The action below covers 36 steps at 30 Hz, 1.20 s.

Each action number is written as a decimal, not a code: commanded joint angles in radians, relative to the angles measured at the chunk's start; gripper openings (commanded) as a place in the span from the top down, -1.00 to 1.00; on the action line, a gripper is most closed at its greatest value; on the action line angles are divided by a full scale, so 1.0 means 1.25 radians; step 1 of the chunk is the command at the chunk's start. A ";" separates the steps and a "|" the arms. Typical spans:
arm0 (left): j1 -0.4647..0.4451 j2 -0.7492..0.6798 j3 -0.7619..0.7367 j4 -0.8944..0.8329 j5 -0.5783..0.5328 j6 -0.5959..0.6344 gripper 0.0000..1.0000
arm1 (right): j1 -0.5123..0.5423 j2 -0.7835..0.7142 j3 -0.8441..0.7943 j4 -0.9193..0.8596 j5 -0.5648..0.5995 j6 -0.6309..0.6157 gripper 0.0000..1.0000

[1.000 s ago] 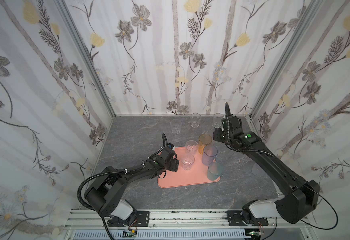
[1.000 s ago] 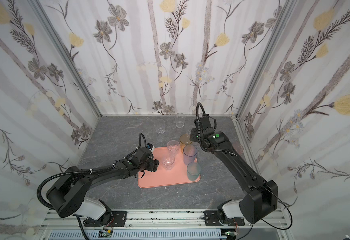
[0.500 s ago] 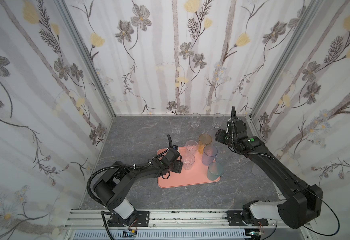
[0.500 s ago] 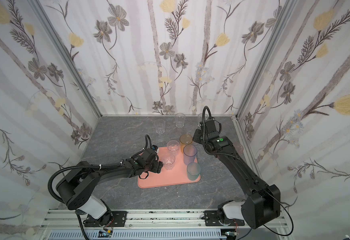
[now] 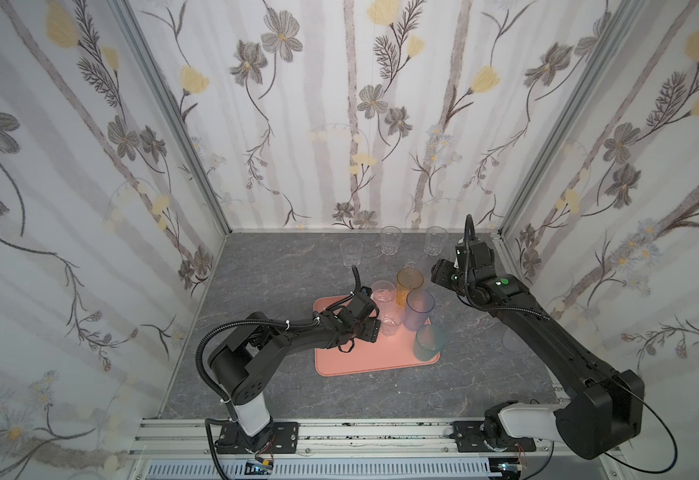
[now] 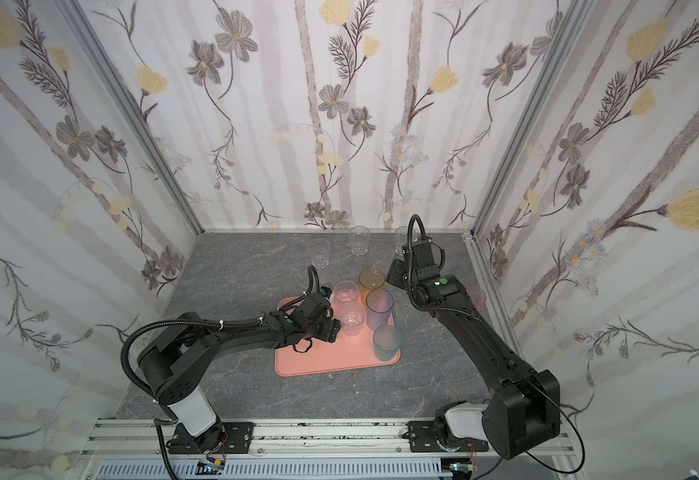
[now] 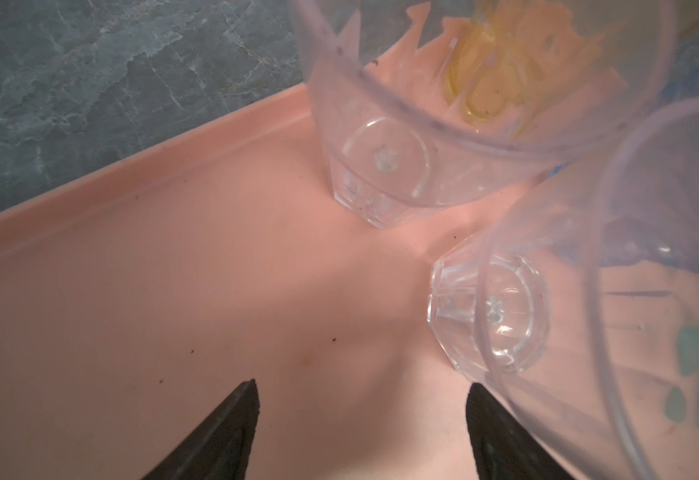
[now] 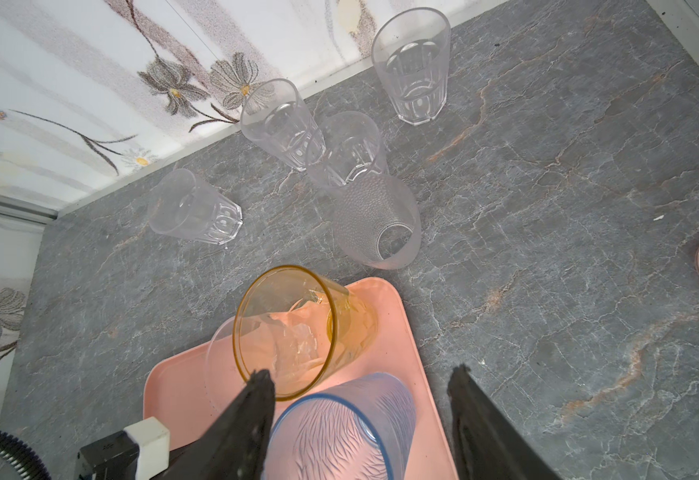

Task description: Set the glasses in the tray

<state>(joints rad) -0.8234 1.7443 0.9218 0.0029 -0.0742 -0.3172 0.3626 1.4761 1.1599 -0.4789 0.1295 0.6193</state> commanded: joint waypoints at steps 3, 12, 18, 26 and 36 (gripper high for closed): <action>-0.003 0.009 0.012 0.012 0.002 -0.002 -0.62 | -0.004 -0.009 0.004 0.011 0.029 -0.011 -0.53; 0.000 -0.049 -0.012 0.010 -0.043 0.026 -0.67 | -0.005 -0.077 0.059 -0.056 0.284 -0.067 -0.99; 0.022 -0.163 -0.047 0.007 -0.089 0.043 -0.80 | -0.074 -0.104 0.013 -0.030 0.223 -0.140 -0.99; 0.068 -0.283 -0.060 0.008 -0.203 0.067 -1.00 | -0.254 -0.151 -0.086 -0.037 -0.006 -0.059 -0.99; 0.125 -0.342 -0.084 0.073 -0.080 0.063 -1.00 | -0.500 -0.248 -0.257 -0.104 -0.059 -0.058 -0.76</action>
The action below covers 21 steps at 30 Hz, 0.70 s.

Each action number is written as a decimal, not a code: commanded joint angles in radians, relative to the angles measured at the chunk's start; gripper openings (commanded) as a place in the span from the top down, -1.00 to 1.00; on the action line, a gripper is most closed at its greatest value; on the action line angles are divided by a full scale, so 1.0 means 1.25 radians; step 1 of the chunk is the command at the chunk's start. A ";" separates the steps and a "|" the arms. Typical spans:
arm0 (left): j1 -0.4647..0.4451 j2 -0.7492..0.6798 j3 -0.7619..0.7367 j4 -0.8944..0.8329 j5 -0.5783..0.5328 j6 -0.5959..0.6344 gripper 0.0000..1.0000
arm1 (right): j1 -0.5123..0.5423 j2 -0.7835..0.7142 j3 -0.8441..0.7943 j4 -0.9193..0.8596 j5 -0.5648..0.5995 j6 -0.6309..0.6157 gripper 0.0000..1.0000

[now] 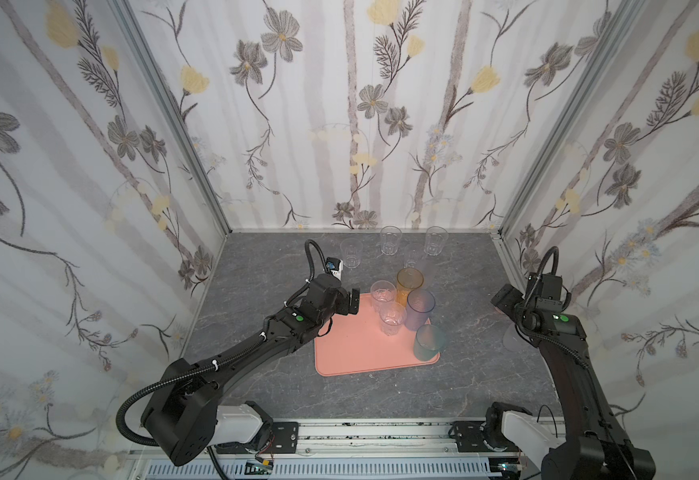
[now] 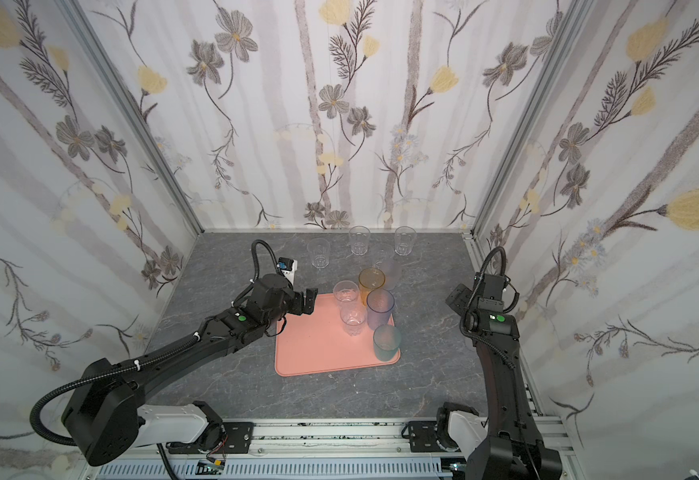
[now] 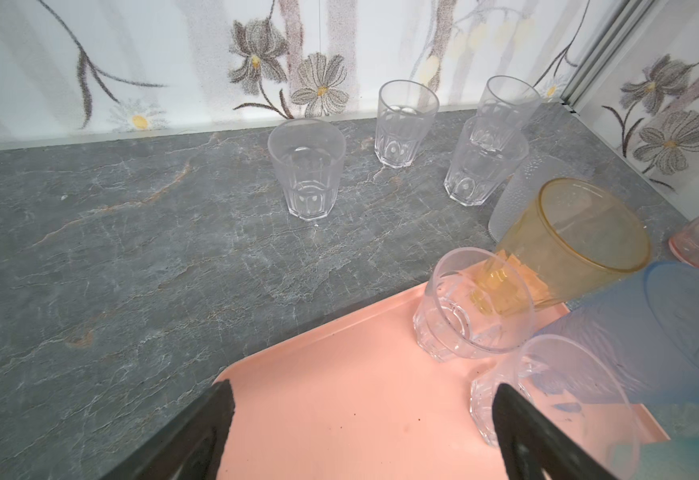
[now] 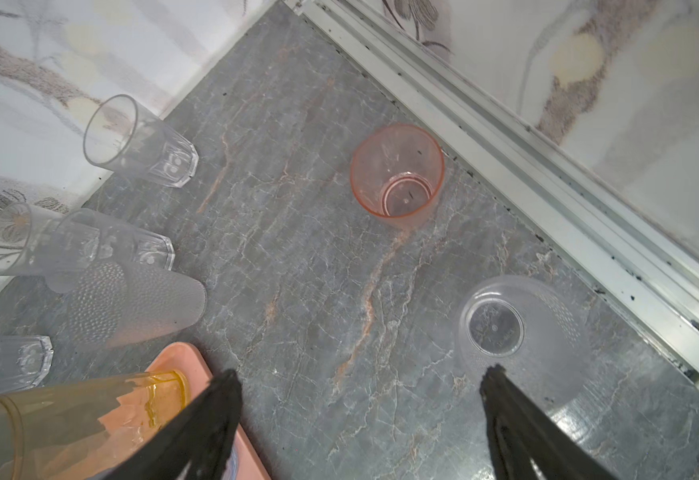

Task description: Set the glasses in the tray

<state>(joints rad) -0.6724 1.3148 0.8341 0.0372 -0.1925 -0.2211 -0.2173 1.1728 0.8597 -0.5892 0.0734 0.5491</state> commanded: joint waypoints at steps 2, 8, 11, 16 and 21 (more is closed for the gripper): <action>0.004 0.018 -0.022 0.065 0.033 -0.022 -1.00 | -0.077 -0.007 -0.033 -0.026 -0.023 -0.008 -0.71; 0.010 0.066 -0.021 0.083 0.047 -0.014 -1.00 | -0.107 0.011 -0.032 -0.019 -0.075 -0.018 -0.54; 0.032 0.081 -0.022 0.083 0.051 -0.033 -0.99 | -0.096 0.045 -0.011 -0.004 -0.097 -0.006 -0.48; 0.065 0.105 -0.017 0.083 0.069 -0.058 -0.98 | 0.019 0.146 0.089 0.024 -0.061 0.032 -0.46; 0.085 0.111 -0.011 0.083 0.077 -0.060 -0.97 | 0.137 0.298 0.241 0.049 -0.018 0.045 -0.47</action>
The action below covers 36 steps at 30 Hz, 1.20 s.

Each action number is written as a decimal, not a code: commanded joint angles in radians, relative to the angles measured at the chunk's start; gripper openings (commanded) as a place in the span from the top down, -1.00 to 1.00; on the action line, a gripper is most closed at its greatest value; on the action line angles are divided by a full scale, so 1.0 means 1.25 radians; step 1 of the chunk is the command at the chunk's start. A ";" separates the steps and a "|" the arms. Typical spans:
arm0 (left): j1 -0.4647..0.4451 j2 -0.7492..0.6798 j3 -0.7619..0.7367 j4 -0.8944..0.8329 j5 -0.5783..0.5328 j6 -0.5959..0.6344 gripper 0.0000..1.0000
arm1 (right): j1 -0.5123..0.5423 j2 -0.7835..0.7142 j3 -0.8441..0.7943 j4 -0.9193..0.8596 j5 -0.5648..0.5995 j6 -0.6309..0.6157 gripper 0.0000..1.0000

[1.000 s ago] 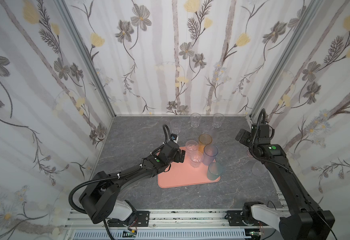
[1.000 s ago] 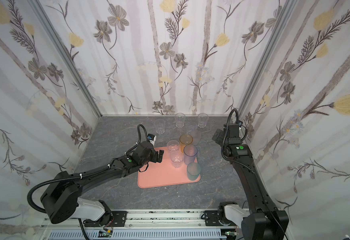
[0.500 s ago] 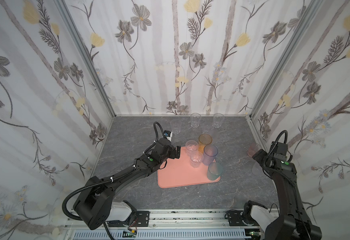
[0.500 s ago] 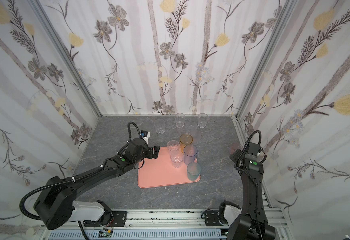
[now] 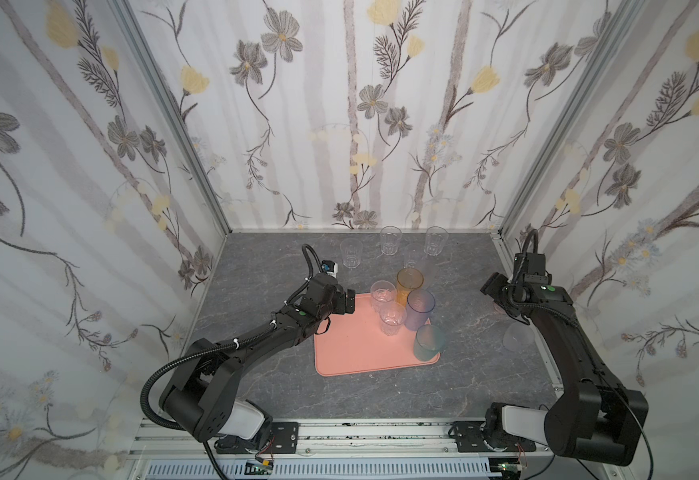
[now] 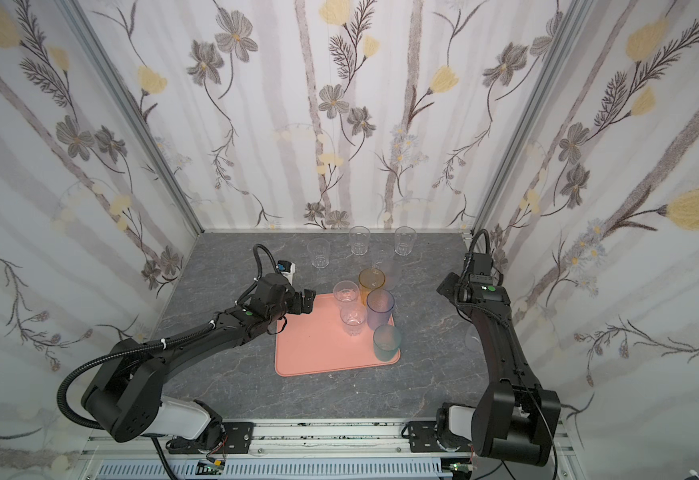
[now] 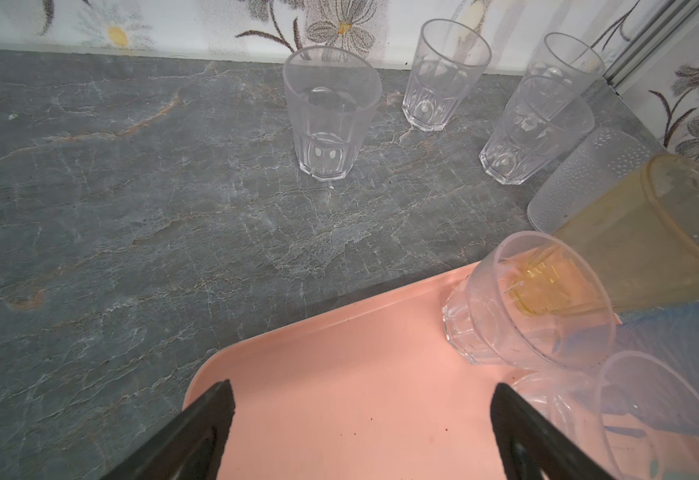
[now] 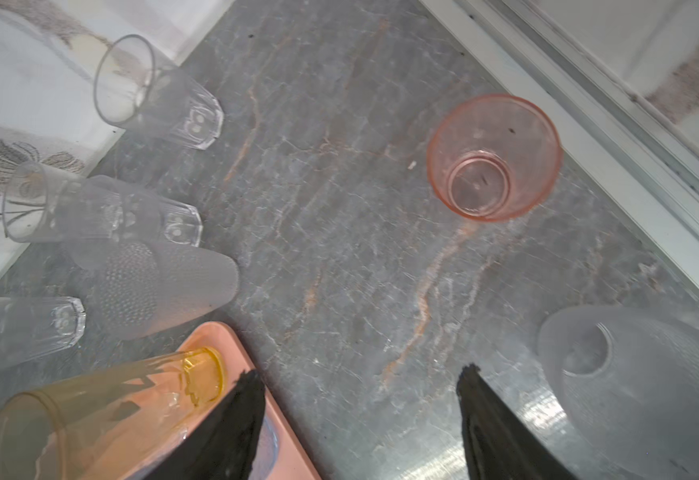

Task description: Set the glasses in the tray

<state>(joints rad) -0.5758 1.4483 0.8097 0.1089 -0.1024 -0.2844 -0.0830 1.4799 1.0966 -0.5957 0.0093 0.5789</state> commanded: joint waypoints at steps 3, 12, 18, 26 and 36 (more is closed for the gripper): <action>0.015 0.014 0.014 0.025 0.014 -0.012 -0.97 | 0.066 0.183 0.144 0.095 0.008 0.028 -0.46; -0.025 0.058 0.044 0.026 0.079 -0.007 -0.91 | 0.090 0.506 0.449 0.158 -0.059 0.092 -0.34; -0.105 0.074 0.066 0.032 0.073 0.050 -0.92 | 0.089 0.636 0.596 0.170 -0.088 0.118 -0.19; -0.165 0.077 0.050 0.097 0.061 0.125 -0.97 | 0.082 0.776 0.731 0.156 -0.105 0.133 -0.02; -0.168 0.067 0.030 0.097 0.044 0.129 -0.97 | 0.073 0.853 0.776 0.192 -0.121 0.156 0.08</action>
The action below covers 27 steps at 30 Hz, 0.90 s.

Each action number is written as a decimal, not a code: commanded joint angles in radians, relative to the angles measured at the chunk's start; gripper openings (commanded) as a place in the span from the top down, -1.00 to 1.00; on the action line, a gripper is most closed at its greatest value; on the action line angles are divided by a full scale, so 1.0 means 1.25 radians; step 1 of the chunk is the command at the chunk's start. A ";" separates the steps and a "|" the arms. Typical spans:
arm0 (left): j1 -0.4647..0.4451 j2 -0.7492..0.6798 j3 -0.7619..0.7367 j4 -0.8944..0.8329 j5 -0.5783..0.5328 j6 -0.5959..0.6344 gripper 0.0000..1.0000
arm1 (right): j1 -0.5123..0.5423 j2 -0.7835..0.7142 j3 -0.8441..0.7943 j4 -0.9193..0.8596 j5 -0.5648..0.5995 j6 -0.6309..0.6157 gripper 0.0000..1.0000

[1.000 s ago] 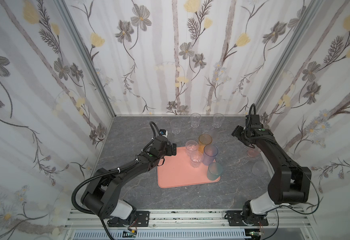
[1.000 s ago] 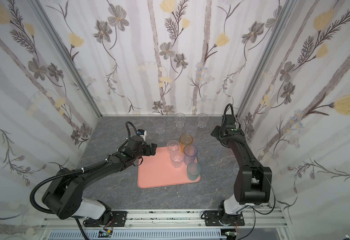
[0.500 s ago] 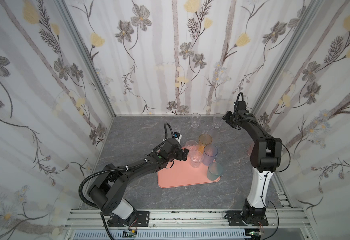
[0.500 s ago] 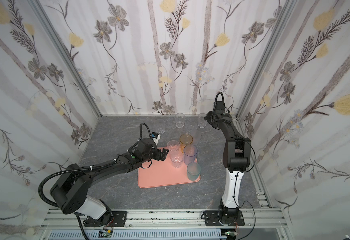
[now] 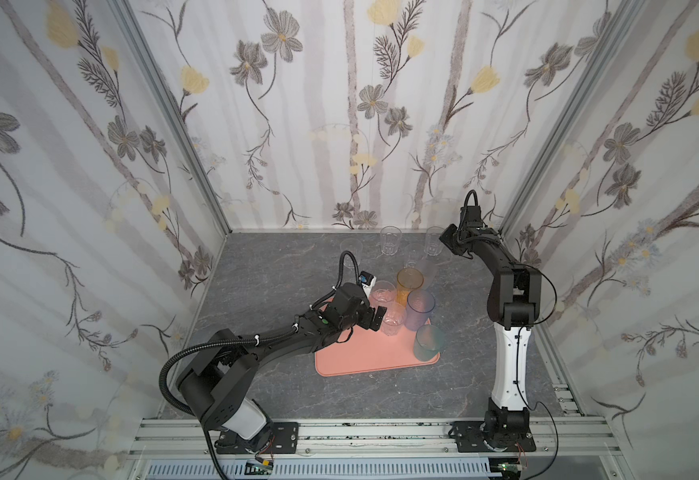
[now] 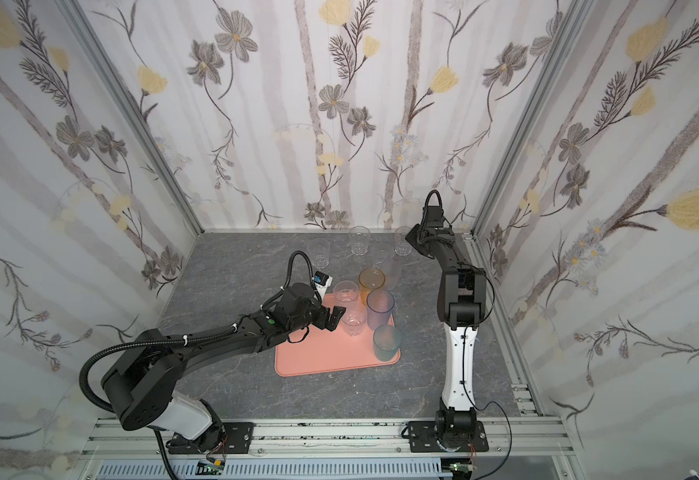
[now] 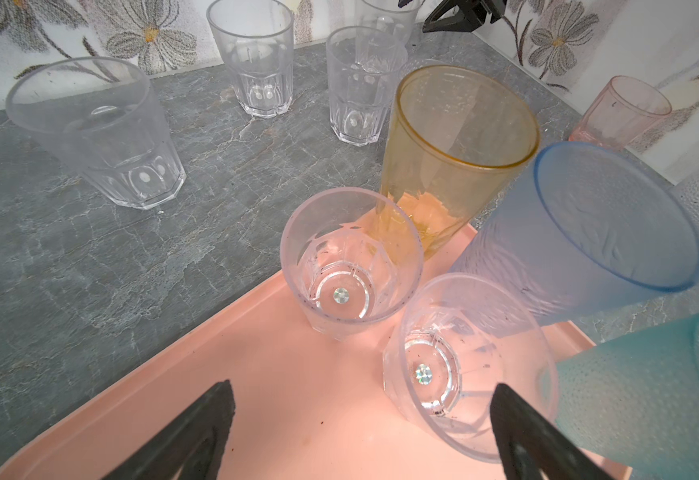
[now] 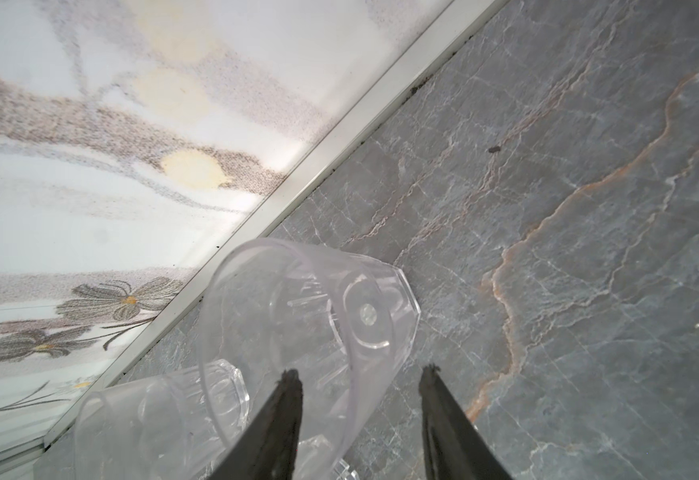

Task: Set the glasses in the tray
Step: 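Grasp a clear glass near the far wall with the right gripper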

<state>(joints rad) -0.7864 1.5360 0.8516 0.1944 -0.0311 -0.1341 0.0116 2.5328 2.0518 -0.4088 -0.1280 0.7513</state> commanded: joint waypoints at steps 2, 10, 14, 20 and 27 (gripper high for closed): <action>0.001 0.003 -0.004 0.029 -0.016 0.007 -0.97 | -0.006 0.023 0.018 0.047 -0.018 0.023 0.12; 0.000 -0.010 -0.005 0.029 -0.048 0.013 -0.98 | -0.006 0.026 0.019 0.024 -0.020 0.005 0.51; 0.000 -0.021 -0.015 0.029 -0.055 0.009 -0.98 | -0.006 -0.011 -0.010 0.019 -0.004 -0.025 0.74; 0.000 -0.044 -0.023 0.029 -0.069 0.002 -0.98 | -0.013 -0.076 -0.081 0.020 0.005 -0.054 0.93; 0.000 -0.091 -0.038 0.029 -0.095 -0.006 -0.98 | -0.018 -0.211 -0.194 0.048 0.011 -0.067 1.00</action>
<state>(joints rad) -0.7868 1.4445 0.8112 0.2054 -0.1219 -0.1349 -0.0105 2.3352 1.8404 -0.4084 -0.1234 0.6800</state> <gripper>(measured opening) 0.990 0.067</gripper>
